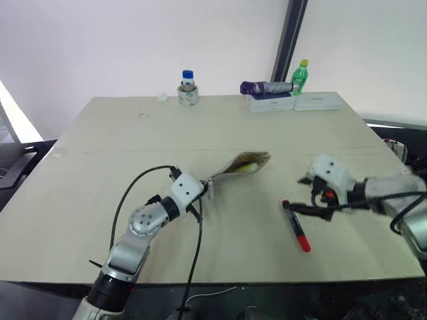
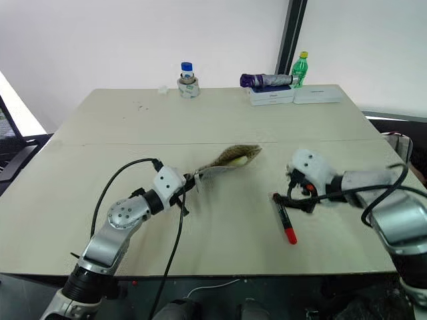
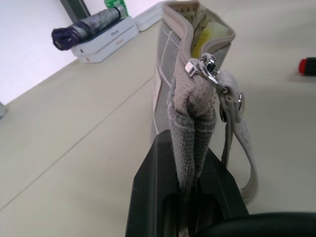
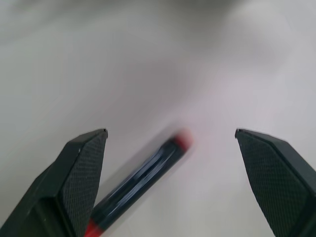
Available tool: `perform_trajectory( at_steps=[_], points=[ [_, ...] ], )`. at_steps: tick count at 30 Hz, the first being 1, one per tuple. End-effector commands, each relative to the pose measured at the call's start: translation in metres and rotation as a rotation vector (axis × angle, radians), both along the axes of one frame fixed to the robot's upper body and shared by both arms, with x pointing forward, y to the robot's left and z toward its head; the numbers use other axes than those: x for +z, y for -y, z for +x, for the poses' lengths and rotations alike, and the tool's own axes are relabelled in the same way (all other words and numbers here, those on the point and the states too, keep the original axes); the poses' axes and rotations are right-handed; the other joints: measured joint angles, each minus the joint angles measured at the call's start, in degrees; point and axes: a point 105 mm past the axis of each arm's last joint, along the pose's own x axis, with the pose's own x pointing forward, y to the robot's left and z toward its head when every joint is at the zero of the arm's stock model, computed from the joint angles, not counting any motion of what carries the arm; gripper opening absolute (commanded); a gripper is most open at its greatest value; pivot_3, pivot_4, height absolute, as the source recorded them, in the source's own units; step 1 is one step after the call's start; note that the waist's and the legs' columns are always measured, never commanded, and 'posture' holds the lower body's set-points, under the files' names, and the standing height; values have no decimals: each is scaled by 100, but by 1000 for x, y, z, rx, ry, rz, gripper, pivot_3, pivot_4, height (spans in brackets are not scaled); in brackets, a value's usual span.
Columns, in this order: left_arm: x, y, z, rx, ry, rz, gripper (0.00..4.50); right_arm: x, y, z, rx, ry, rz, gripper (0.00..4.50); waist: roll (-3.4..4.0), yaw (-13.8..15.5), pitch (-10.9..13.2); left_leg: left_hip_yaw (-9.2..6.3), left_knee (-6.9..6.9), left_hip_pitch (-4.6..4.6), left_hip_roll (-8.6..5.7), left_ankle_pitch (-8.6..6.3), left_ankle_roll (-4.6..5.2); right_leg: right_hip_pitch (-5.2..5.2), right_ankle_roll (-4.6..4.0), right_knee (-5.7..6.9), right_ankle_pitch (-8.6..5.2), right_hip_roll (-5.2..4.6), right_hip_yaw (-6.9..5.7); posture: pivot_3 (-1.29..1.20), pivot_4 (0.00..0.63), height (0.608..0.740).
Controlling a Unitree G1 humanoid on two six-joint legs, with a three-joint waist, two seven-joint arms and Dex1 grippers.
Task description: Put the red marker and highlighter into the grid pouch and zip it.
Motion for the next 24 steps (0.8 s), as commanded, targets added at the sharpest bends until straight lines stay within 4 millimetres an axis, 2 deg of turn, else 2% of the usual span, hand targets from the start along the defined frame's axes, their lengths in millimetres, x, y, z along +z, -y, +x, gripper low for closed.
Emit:
perform_trajectory(
  at_steps=[1, 8, 11, 17, 21, 24],
  points=[
    [11, 3, 0, -9, 66, 17, 0, -9, 8, -8, -102, -29, 23, 4305, 0, 9, 0, 0, 0, 0, 0, 0, 1, 0, 0, 1, 0, 0, 0, 0, 150, 740],
    [8, 8, -2, -46, 72, 32, 0, -37, 8, -21, -196, -138, 74, 4305, -1, 16, 0, -1, 4, 0, -1, 0, 0, 3, 2, 0, 1, 0, -1, 0, 150, 740],
    [8, 9, -2, -51, 73, 27, 0, -42, 10, -20, -203, -124, 26, 3521, -1, 18, 0, -1, 5, 0, -2, 0, 0, 4, 2, 0, 1, 0, 0, 0, 150, 740],
    [7, 10, -2, -57, 74, 32, 0, -36, 16, -10, -189, -56, -31, 350, -2, 14, 0, -1, 5, 0, -2, 0, -1, 4, 3, 0, 2, 0, -1, 0, 150, 740],
    [5, 5, -1, -49, 73, 43, 0, -9, 12, 4, -70, 141, -115, 304, -1, 9, 1, 0, 5, 1, -2, 1, -1, 4, 3, 0, 2, 1, -1, 0, 150, 740],
    [4, 0, 1, -46, 82, 71, 0, 26, 7, 13, 64, 305, -196, 304, 0, -6, 1, 1, 4, 1, -2, 1, -2, 2, 4, 0, 2, 1, -1, 0, 150, 740]
  ],
)
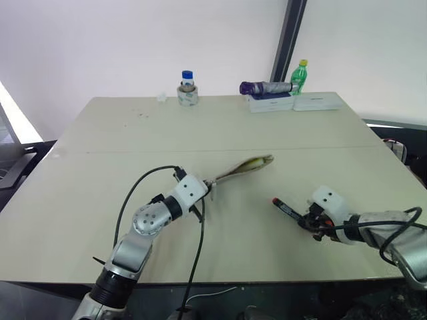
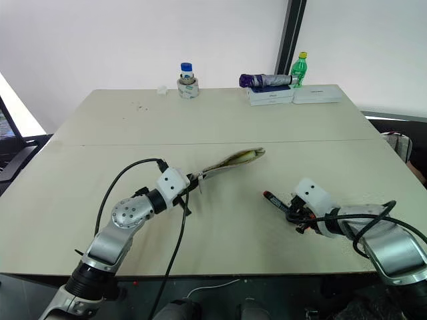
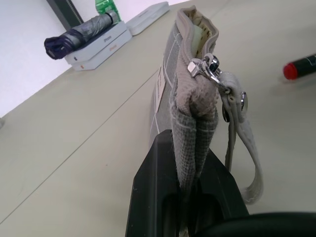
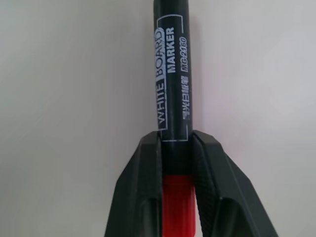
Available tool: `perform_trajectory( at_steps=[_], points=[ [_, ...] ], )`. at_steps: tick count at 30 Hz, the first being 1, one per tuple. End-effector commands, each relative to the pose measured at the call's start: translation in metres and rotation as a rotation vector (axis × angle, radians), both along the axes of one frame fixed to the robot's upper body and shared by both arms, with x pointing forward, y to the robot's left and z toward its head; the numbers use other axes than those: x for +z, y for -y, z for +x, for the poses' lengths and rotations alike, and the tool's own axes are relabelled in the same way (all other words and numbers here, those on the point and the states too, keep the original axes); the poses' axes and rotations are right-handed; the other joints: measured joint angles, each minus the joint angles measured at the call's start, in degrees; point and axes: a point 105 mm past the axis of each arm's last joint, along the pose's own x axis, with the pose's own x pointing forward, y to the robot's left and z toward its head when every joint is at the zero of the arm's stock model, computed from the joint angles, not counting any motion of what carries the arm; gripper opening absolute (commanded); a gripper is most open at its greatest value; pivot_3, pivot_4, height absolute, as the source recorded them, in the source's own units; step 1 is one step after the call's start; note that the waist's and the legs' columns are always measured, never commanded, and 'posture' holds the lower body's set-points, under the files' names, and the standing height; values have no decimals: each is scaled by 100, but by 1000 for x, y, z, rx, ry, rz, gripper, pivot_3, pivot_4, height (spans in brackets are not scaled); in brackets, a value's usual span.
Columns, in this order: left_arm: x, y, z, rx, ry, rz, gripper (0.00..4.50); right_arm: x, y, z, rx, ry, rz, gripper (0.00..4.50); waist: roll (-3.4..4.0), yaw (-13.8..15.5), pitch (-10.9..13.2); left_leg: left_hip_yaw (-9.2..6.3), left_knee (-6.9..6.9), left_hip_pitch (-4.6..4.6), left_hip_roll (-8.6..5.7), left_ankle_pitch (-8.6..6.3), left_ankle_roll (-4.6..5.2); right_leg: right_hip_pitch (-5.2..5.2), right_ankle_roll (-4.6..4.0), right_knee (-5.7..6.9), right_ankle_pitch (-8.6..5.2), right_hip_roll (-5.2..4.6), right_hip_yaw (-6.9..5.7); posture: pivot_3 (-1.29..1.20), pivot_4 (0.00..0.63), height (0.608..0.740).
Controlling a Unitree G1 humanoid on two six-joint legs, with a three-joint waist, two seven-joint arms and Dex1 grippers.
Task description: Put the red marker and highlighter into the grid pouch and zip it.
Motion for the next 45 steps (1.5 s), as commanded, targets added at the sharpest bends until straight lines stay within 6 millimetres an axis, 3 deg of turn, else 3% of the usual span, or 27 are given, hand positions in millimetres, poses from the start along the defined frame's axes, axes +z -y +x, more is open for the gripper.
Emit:
perform_trajectory(
  at_steps=[1, 8, 27, 36, 40, 45],
  points=[
    [12, -3, 1, -9, 63, 15, 0, 50, -5, 12, 140, 209, -112, 304, 1, -5, 0, 1, -1, 0, 0, 0, -1, 0, 0, 0, 0, 0, 0, 0, 150, 740],
    [11, 1, -1, -32, 75, 36, 0, 73, -14, 25, 241, 302, -220, 304, -3, 15, 2, 0, 0, -1, 0, 6, -10, 2, 0, -5, 0, -1, 1, 0, 150, 740],
    [7, 15, -14, -120, 97, 103, 0, 65, -39, 43, 391, 358, -419, 304, -2, 8, 2, 0, -1, -2, 1, 6, -11, -1, 0, -4, 0, -1, 1, 0, 150, 740],
    [6, 29, -22, -195, 116, 141, 0, 65, -72, 42, 553, 428, -509, 304, -2, 6, 2, 0, -1, -2, 1, 7, -12, -2, 0, -4, 0, -1, 1, 0, 150, 740],
    [7, 35, -24, -218, 119, 136, 0, 70, -98, 36, 649, 477, -487, 304, -2, 5, 2, 0, -2, -2, 0, 7, -12, -3, 0, -4, 0, -1, 1, 0, 150, 740],
    [8, 35, -25, -220, 118, 134, 0, 69, -97, 35, 658, 464, -480, 304, -2, 12, 2, -1, 0, -2, -1, 7, -12, -2, 0, -4, 0, -2, 1, 0, 150, 740]
  ],
)
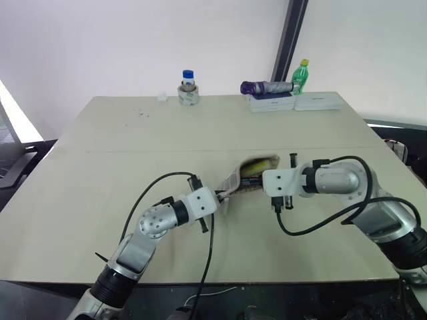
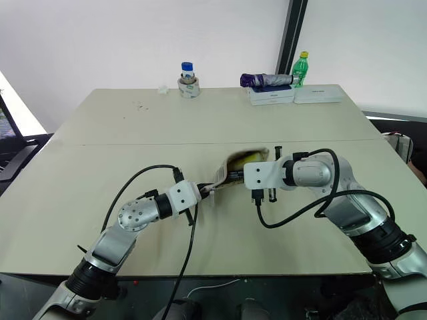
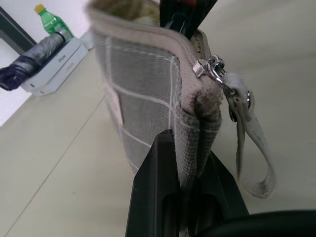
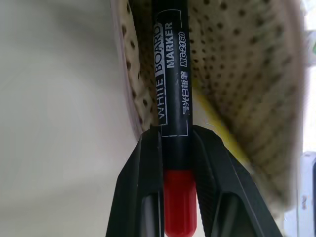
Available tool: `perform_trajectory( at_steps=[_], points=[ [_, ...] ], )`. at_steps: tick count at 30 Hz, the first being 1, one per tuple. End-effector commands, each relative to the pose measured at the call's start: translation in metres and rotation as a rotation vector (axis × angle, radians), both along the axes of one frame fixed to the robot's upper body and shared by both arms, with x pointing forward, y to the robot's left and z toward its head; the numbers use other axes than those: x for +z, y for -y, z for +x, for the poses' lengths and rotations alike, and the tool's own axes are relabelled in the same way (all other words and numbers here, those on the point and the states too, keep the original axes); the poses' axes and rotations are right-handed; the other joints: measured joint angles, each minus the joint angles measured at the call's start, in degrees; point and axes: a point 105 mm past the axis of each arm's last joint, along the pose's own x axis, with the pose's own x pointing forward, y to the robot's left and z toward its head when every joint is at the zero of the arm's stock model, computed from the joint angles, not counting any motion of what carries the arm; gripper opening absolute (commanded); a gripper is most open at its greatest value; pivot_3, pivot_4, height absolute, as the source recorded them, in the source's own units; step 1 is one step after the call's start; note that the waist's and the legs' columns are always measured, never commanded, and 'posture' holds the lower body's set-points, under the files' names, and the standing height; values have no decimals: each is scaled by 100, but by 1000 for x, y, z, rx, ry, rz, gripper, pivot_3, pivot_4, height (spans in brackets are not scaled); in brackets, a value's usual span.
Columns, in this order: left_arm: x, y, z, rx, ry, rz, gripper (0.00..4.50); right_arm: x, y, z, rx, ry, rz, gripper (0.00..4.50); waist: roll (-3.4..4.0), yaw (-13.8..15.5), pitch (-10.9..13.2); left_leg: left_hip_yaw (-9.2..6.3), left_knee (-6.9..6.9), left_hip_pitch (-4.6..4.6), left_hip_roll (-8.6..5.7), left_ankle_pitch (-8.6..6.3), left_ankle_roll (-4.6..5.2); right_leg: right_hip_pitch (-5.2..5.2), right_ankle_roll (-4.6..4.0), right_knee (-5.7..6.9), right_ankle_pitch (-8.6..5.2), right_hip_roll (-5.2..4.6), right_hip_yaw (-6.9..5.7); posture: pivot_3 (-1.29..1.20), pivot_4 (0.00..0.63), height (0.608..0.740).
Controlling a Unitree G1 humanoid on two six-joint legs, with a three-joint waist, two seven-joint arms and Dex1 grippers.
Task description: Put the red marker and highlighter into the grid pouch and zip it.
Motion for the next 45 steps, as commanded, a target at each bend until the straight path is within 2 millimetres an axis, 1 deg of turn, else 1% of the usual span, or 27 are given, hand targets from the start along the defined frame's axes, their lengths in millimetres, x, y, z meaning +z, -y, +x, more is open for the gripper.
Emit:
perform_trajectory(
  at_steps=[1, 2, 3, 4, 5, 6, 10, 14, 17, 18, 21, 24, 25, 27, 30, 33, 36, 41, 45],
  points=[
    [15, 10, -8, -53, 57, -21, 0, 16, -8, -5, 50, 45, 8, 804, 0, -5, 0, 0, 0, 0, 0, 0, 0, 0, 0, 0, 0, 0, 0, 0, 150, 740],
    [15, 9, -8, -48, 53, -24, 0, 17, -6, -5, 46, 47, 12, 1334, 0, -7, 0, 0, 0, 0, 0, 0, 0, 0, 0, 0, 0, 0, 0, 0, 150, 740],
    [15, 8, -8, -41, 47, -32, 0, 20, -4, -4, 40, 57, 21, 1614, 0, -7, 0, 0, -1, 0, 0, 0, 0, -1, 0, 0, 0, 0, 0, 0, 150, 740],
    [15, 6, -7, -30, 38, -46, 0, 26, -2, -2, 23, 76, 44, 2141, 0, -7, 0, 0, -1, 0, 0, 0, 0, -1, 0, 0, 0, 0, 0, 0, 150, 740],
    [16, 5, -5, -20, 30, -58, 0, 31, 1, 0, 4, 86, 65, 2760, 0, -7, 0, 0, -1, 0, 0, 0, 0, -1, 0, 0, 0, 0, 0, 0, 150, 740],
    [17, 4, -4, -11, 21, -72, 0, 35, 5, 1, -9, 92, 75, 3189, 0, -7, 0, 0, -1, 0, 0, 0, 0, -1, 0, 0, 0, 0, 1, 0, 150, 740],
    [21, 1, 1, 20, -15, -128, 0, 49, 18, 3, -63, 96, 128, 3189, 0, -7, 0, 0, -1, 0, 0, 0, 0, -1, 0, 0, 0, 0, 0, 0, 150, 740],
    [36, -2, 9, 75, -80, -295, 0, 59, 34, 2, -128, 83, 206, 3189, 0, 3, 0, 0, 1, -1, 0, 0, 0, 0, 0, 0, 0, 0, 0, 0, 150, 740],
    [42, -3, 12, 93, -111, -370, 0, 65, 40, 3, -160, 88, 251, 3189, 0, -4, 0, 0, 2, -1, 0, 0, 0, 0, 0, 1, 0, 0, 0, 0, 150, 740],
    [43, -3, 13, 97, -118, -379, 0, 68, 38, 1, -161, 79, 287, 3189, 0, -11, 0, 0, 2, -1, 0, 0, 0, 0, 0, 1, 0, 0, 0, 0, 150, 740],
    [46, -3, 17, 116, -155, -435, 0, 71, 19, -11, -123, -24, 453, 3189, 0, -22, 0, 1, 0, -1, 2, 0, 0, -1, 0, 2, 0, 1, 1, 0, 150, 740],
    [49, -1, 21, 117, -179, -472, 0, 60, -4, -28, -68, -175, 573, 3189, 0, -4, 0, 0, 0, -1, 2, 0, 0, -2, 0, 3, 0, 1, 0, 0, 150, 740],
    [50, 1, 22, 111, -186, -480, 0, 57, -12, -31, -63, -216, 615, 3189, -1, -2, 0, 0, 1, -1, 2, 0, 0, -2, 0, 3, 0, 1, 0, 0, 150, 740],
    [52, 5, 22, 92, -211, -507, 0, 47, -22, -31, -99, -277, 680, 3189, -1, -2, 0, -1, 6, -1, 1, 0, 0, 2, 0, 3, 1, 1, 0, 0, 150, 740],
    [56, 11, 22, 61, -273, -572, 0, 36, -30, -26, -169, -327, 745, 3189, -1, 6, -1, -3, 13, -2, -2, 0, 0, 3, 3, 4, 3, -1, 1, 0, 150, 740],
    [58, 15, 22, 36, -317, -602, 0, 30, -36, -24, -208, -358, 794, 3189, -1, -5, -1, -4, 16, -3, -2, 0, 1, 3, 4, 4, 3, 0, 1, 0, 150, 740],
    [56, 15, 21, 26, -342, -602, 0, 29, -41, -23, -227, -371, 835, 3189, -1, -10, -1, -4, 13, -3, -2, 0, 0, 0, 4, 4, 3, 0, 1, 0, 150, 740],
    [57, 17, 23, 12, -356, -600, 0, 27, -54, -26, -208, -392, 864, 3189, -1, -14, -1, -4, 10, -3, -1, 0, 0, -2, 4, 5, 3, 1, 1, 0, 150, 740],
    [57, 19, 24, 8, -355, -593, 0, 26, -58, -26, -212, -395, 879, 3189, -1, -11, -1, -4, 11, -3, -2, 0, 0, -1, 4, 5, 3, 1, 1, 0, 150, 740]
  ],
)
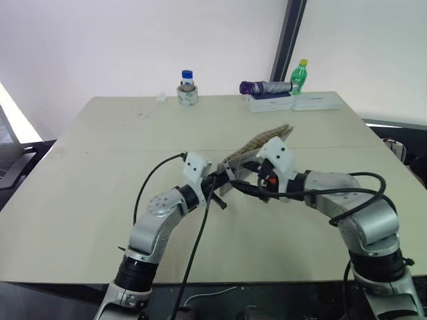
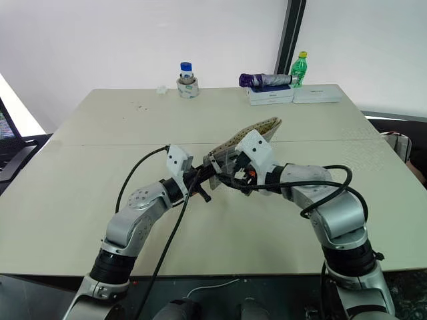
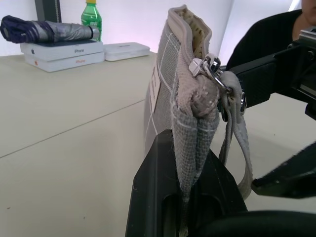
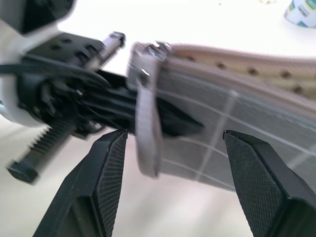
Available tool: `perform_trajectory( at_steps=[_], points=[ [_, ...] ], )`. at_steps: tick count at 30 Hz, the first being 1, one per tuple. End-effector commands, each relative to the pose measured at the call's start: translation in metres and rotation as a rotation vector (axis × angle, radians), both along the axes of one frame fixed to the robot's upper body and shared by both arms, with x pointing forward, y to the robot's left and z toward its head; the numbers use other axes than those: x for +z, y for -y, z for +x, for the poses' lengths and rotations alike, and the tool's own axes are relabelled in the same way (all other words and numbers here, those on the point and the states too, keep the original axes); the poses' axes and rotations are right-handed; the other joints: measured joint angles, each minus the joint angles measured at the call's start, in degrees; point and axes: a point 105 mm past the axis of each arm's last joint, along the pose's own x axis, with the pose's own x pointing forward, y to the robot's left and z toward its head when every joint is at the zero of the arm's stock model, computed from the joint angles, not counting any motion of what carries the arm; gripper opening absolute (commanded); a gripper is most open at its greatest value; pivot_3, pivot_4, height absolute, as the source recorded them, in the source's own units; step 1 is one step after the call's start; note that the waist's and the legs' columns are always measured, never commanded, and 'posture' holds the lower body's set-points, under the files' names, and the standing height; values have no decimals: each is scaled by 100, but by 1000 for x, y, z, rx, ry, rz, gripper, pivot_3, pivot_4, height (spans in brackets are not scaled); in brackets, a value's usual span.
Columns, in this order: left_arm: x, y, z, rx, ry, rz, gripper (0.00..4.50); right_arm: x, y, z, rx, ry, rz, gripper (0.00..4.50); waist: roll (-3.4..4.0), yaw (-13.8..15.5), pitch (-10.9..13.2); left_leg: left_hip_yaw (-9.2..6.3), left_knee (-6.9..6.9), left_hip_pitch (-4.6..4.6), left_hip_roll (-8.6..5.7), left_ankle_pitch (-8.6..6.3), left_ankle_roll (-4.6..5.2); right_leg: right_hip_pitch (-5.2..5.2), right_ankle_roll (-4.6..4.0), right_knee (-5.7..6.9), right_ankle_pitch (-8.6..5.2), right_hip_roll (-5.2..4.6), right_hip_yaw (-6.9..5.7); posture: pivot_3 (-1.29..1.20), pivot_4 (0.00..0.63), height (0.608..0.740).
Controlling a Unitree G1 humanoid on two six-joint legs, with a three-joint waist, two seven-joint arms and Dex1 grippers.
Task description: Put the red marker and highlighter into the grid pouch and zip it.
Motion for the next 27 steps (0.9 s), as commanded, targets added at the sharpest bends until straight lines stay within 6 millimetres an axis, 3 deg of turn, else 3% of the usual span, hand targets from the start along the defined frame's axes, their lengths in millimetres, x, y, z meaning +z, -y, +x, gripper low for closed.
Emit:
perform_trajectory(
  at_steps=[1, 2, 5, 9, 10, 17, 27],
  points=[
    [17, 1, -1, -11, 56, -27, 0, 9, -7, -5, 15, 38, 21, 3189, 0, 5, 0, 0, 0, 0, 0, 0, 0, 0, 0, 0, 0, 0, 0, 0, 150, 740],
    [17, 2, 0, -10, 58, -24, 0, 8, -10, -6, 21, 33, 33, 3189, 0, 4, 0, 0, 1, 0, 0, 0, 0, 1, 0, 0, 0, 0, 0, 0, 150, 740],
    [15, 3, 0, -8, 67, -6, 0, 6, -15, -6, 25, 13, 56, 2394, 0, -2, 0, 0, -1, 0, 0, 0, 0, -1, 0, 0, 0, 0, 0, 0, 150, 740],
    [14, 1, 0, 0, 74, 6, 0, 8, -13, -4, 9, 15, 59, 327, 0, -7, 0, 0, -4, 0, 0, 0, 0, -3, 0, 0, 0, 0, 1, 0, 150, 740],
    [13, 0, 0, 7, 76, 11, 0, 9, -12, -4, 7, 20, 54, 38, 0, -6, 0, 0, -4, 0, 0, 0, 0, -3, 0, 0, 0, 0, 1, 0, 150, 740],
    [5, -12, 6, 43, 114, 90, 0, 20, 2, -3, -8, 64, 15, 38, 0, -1, 0, 0, -4, 0, -1, 0, 0, -2, 0, 0, 0, 0, 1, 0, 150, 740],
    [-16, -49, 4, 43, 182, 287, 0, 55, 78, 29, -274, 178, -102, 38, 0, 0, 0, 2, -12, 0, 0, 0, 1, -5, 0, -4, 0, -1, 2, 0, 150, 740]
  ],
)
